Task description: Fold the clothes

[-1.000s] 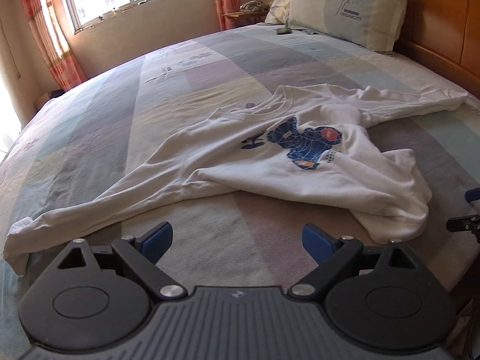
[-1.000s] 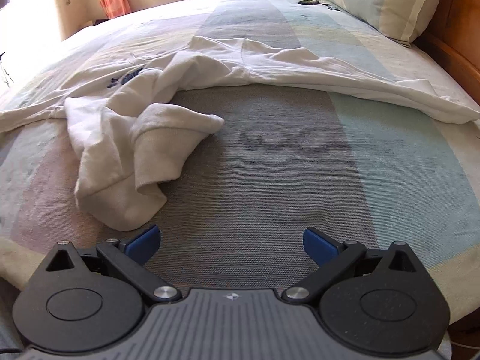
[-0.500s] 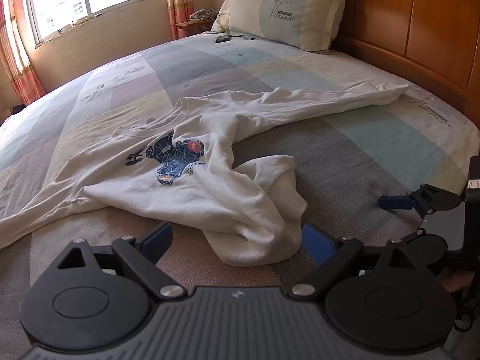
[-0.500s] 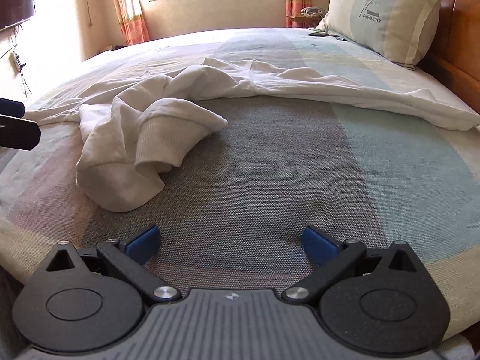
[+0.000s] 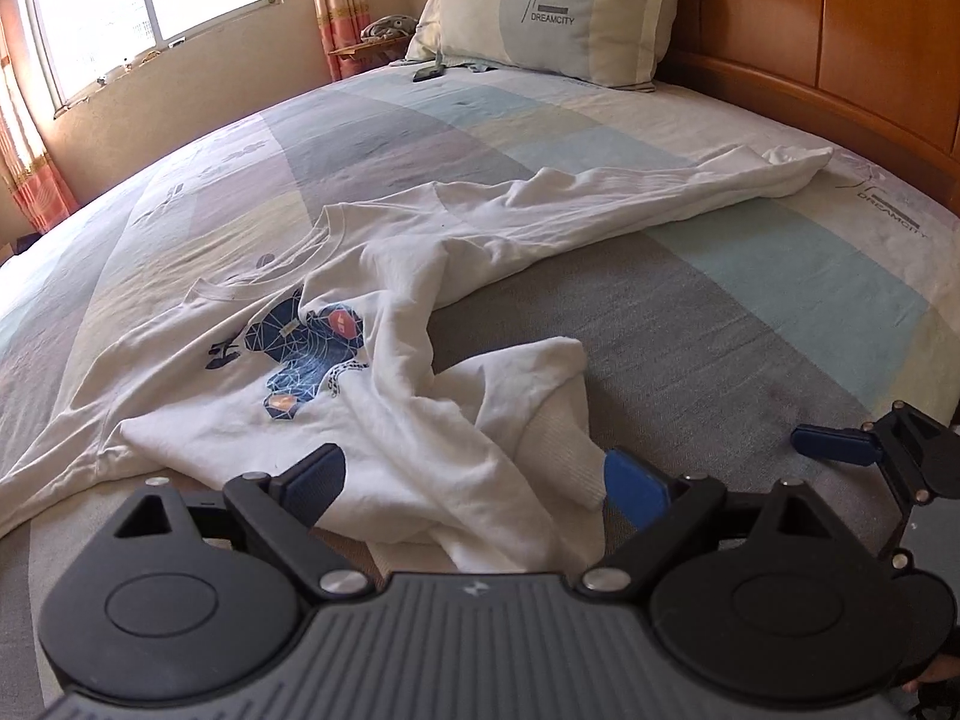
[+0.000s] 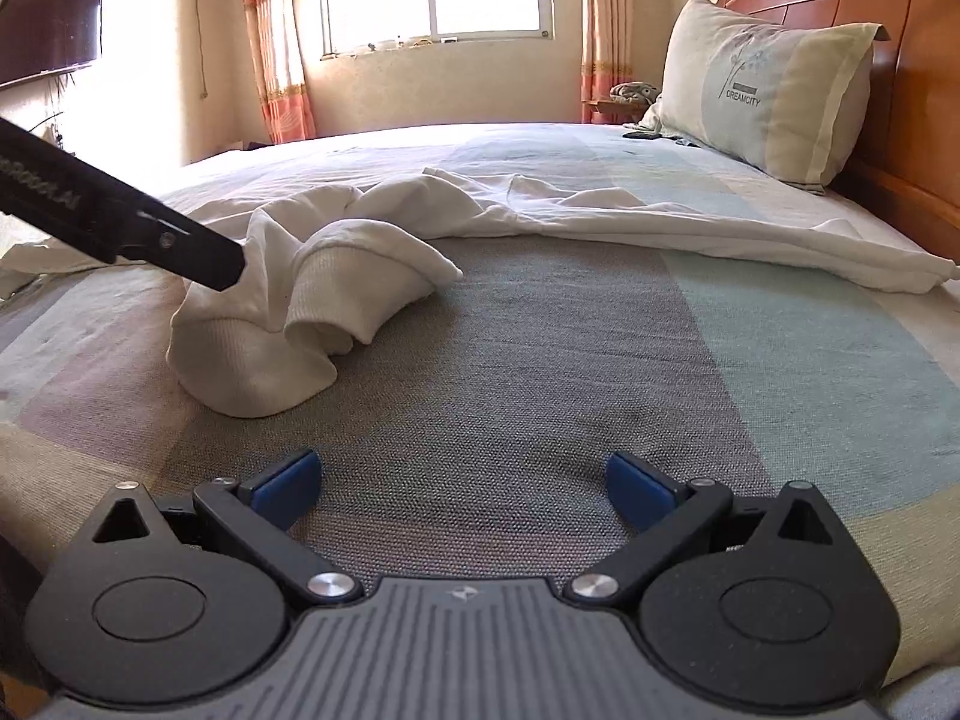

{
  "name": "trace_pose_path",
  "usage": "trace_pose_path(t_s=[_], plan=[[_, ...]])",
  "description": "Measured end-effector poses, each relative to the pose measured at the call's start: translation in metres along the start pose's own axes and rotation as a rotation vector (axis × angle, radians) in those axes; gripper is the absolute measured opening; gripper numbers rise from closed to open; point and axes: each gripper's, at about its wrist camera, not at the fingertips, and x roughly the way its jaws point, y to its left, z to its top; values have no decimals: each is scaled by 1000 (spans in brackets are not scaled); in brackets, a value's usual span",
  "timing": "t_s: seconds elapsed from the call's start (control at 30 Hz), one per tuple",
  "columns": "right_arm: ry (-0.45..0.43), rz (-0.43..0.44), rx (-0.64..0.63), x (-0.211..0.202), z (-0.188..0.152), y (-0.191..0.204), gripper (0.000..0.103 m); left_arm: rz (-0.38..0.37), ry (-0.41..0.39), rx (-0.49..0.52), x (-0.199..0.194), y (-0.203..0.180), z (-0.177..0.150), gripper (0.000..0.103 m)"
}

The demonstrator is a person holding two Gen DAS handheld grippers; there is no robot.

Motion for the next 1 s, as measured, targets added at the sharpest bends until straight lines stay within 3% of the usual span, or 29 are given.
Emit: trace_pose_path(t_s=[0.27,0.3,0.5,0.67,0.83,1.0], plan=[[-12,-3,1,0,-2,0,103,133,-24,240,45,-32,16,94],[-10,-1,-1,0,-1,0,103,144,-31,232,47,-27,15,94],[17,18,-7,-1,2,-3,103,98,-6,16,43,28,0,95],[124,73,-34,2,21,-4,103,41,-19,-153,38,67,-17,96],[95,369,87,6,45,-17,103,-28,-38,-269,36,94,-32,98],[107,519,121,45,66,-22,103,-121,-44,-376,34,117,-46,98]])
